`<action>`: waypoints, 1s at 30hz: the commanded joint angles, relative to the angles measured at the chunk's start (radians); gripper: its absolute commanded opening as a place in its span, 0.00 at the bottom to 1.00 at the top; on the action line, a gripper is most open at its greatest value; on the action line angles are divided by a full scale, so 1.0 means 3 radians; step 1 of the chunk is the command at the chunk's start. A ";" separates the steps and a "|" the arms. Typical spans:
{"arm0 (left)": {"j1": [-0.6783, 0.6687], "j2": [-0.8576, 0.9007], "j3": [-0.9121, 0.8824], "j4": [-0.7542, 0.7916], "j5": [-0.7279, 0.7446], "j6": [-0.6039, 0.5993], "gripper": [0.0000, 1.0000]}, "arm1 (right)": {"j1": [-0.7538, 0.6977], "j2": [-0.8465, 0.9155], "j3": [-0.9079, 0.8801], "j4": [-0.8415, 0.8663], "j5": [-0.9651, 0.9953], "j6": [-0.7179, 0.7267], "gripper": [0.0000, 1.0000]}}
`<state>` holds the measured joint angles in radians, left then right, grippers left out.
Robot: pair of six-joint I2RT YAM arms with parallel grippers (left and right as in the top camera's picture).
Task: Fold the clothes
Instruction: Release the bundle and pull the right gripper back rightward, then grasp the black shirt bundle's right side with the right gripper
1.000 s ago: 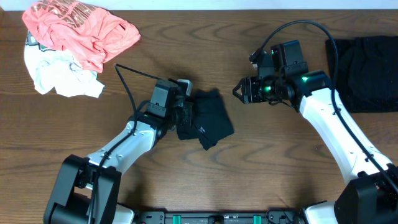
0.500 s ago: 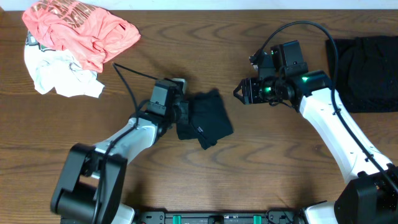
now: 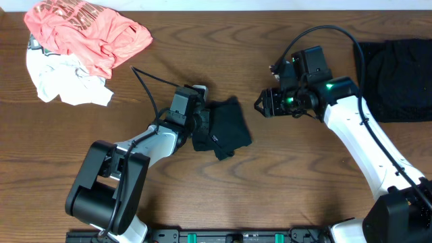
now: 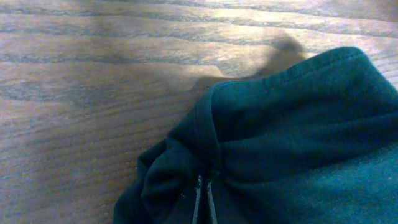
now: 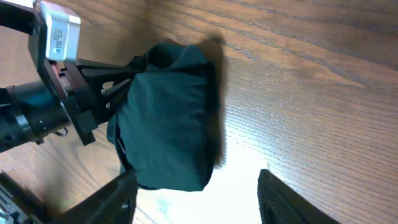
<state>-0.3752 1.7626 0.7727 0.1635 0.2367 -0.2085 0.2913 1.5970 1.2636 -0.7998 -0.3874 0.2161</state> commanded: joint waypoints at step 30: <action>-0.0004 -0.1354 0.0019 -0.1556 -0.0306 0.0081 0.07 | 0.0036 0.1769 -0.0009 0.0877 -0.1877 -0.1188 0.90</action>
<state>-0.3752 1.3632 0.7738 -0.2928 0.1562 -0.2016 0.2905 2.0666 1.2629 -0.5533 -0.8291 -0.1089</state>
